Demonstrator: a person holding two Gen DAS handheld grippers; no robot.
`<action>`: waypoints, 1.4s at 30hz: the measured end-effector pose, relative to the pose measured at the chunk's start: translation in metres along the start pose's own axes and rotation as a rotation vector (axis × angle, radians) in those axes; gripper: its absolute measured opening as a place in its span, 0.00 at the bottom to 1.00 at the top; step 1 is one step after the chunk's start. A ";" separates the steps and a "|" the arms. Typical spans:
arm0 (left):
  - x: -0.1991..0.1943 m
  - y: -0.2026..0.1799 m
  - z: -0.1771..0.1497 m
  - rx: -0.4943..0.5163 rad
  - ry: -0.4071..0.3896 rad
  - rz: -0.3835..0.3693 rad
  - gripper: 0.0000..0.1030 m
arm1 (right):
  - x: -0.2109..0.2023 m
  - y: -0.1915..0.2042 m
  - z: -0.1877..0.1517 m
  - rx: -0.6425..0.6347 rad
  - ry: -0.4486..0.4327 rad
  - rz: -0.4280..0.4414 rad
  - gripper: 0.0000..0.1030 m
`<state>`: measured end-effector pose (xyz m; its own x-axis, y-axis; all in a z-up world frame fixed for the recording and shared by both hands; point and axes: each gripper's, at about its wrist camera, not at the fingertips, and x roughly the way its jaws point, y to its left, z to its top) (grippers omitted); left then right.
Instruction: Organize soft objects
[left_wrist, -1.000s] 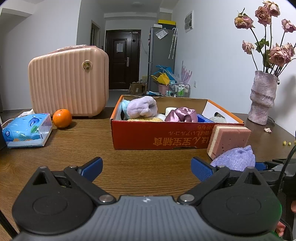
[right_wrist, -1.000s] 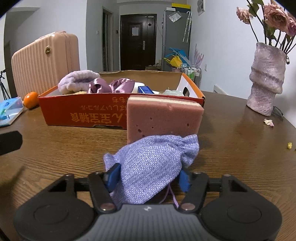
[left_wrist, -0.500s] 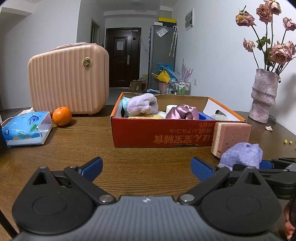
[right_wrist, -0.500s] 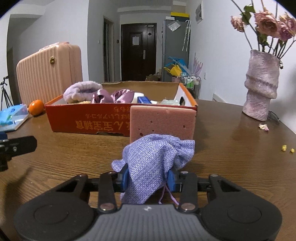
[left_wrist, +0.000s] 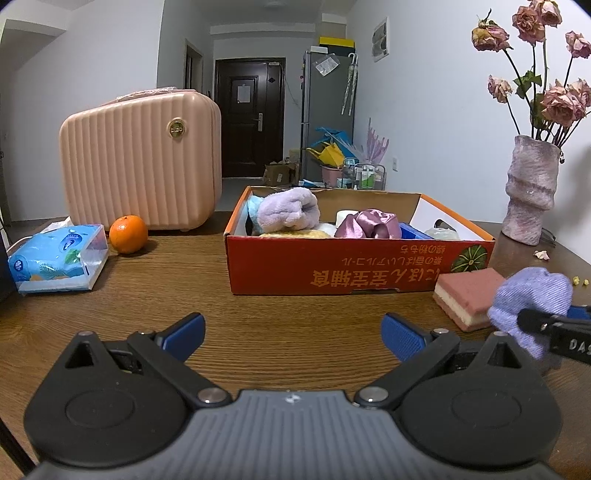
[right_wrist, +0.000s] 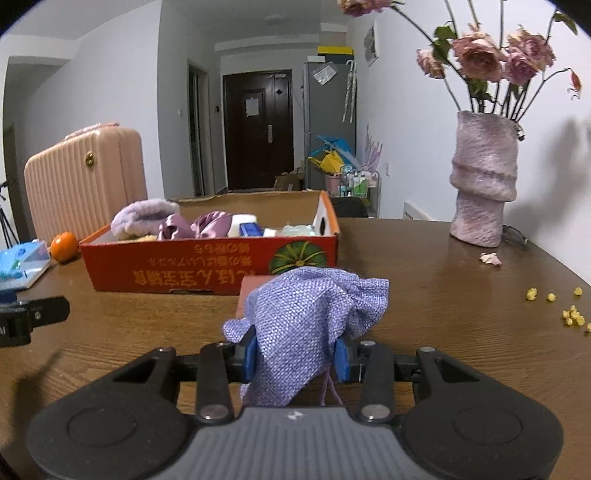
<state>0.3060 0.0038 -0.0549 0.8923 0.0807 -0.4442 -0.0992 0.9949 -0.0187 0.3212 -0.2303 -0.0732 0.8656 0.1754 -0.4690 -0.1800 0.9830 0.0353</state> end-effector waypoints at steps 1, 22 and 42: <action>0.000 -0.001 0.000 0.003 -0.001 0.002 1.00 | -0.001 -0.002 0.001 0.005 -0.004 -0.001 0.38; 0.006 -0.038 -0.002 0.023 0.021 -0.006 1.00 | -0.015 -0.039 0.007 0.048 -0.068 -0.024 0.38; 0.040 -0.134 0.003 0.062 0.069 -0.088 1.00 | -0.004 -0.109 0.013 0.075 -0.092 -0.098 0.38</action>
<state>0.3558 -0.1267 -0.0675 0.8636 -0.0094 -0.5042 0.0075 1.0000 -0.0058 0.3432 -0.3371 -0.0641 0.9172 0.0789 -0.3905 -0.0598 0.9964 0.0609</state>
